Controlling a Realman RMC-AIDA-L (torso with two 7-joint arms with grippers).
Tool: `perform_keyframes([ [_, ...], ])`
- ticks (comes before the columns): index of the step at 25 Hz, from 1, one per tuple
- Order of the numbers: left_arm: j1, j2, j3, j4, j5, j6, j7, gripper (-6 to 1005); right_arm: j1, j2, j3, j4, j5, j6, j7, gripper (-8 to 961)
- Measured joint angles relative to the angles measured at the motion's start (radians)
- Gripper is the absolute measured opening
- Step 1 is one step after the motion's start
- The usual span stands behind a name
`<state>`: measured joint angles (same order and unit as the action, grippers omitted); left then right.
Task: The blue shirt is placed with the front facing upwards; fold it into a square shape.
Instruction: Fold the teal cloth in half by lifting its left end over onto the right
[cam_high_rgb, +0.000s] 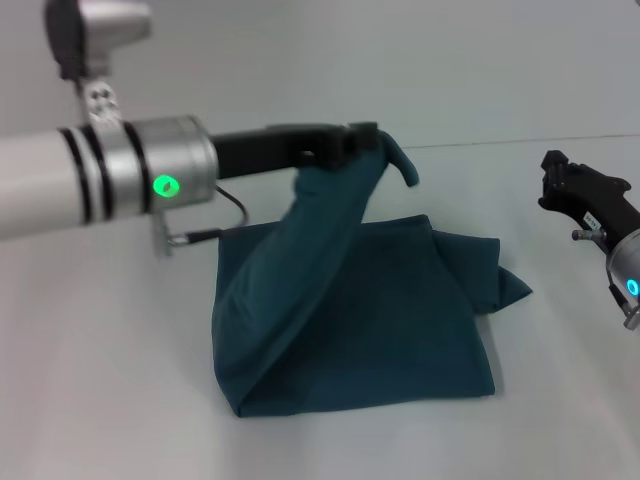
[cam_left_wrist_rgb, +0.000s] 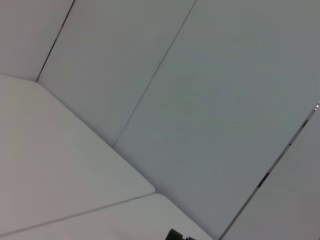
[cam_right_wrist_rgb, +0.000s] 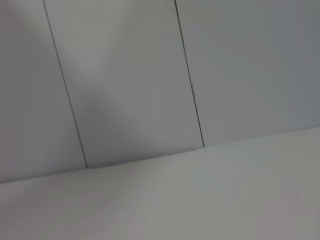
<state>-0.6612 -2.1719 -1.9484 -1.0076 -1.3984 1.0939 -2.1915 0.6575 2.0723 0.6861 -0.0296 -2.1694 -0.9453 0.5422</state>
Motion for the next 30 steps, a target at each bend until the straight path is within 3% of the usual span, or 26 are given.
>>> perform_keyframes([
  [2,0.000,-0.001,0.052,0.032,-0.043,-0.048,0.022,1,0.002,0.000,0.000,-0.004,0.000,0.005,0.000,34],
  [4,0.000,-0.003,0.163,0.085,-0.160,-0.138,0.087,2,0.003,0.000,0.000,-0.005,0.000,0.009,0.000,35],
  [5,0.000,-0.003,0.163,0.085,-0.160,-0.138,0.087,2,0.004,0.000,0.001,-0.005,0.000,0.011,0.000,36],
  [6,0.000,-0.003,0.241,0.110,-0.246,-0.189,0.139,2,0.006,-0.001,0.001,-0.005,0.000,0.014,0.000,36],
  [10,-0.002,-0.003,0.306,0.121,-0.311,-0.242,0.184,2,0.012,-0.004,-0.003,-0.005,0.000,0.018,0.001,38],
  [21,-0.036,-0.003,0.356,0.165,-0.370,-0.289,0.227,1,0.015,-0.005,-0.011,-0.006,-0.003,0.020,0.001,44],
  [26,-0.043,-0.003,0.444,0.223,-0.504,-0.345,0.334,1,0.018,-0.006,-0.014,-0.006,-0.005,0.033,0.002,46],
  [30,-0.071,-0.003,0.548,0.314,-0.689,-0.375,0.532,2,0.026,-0.006,-0.027,-0.003,-0.006,0.051,0.002,48],
])
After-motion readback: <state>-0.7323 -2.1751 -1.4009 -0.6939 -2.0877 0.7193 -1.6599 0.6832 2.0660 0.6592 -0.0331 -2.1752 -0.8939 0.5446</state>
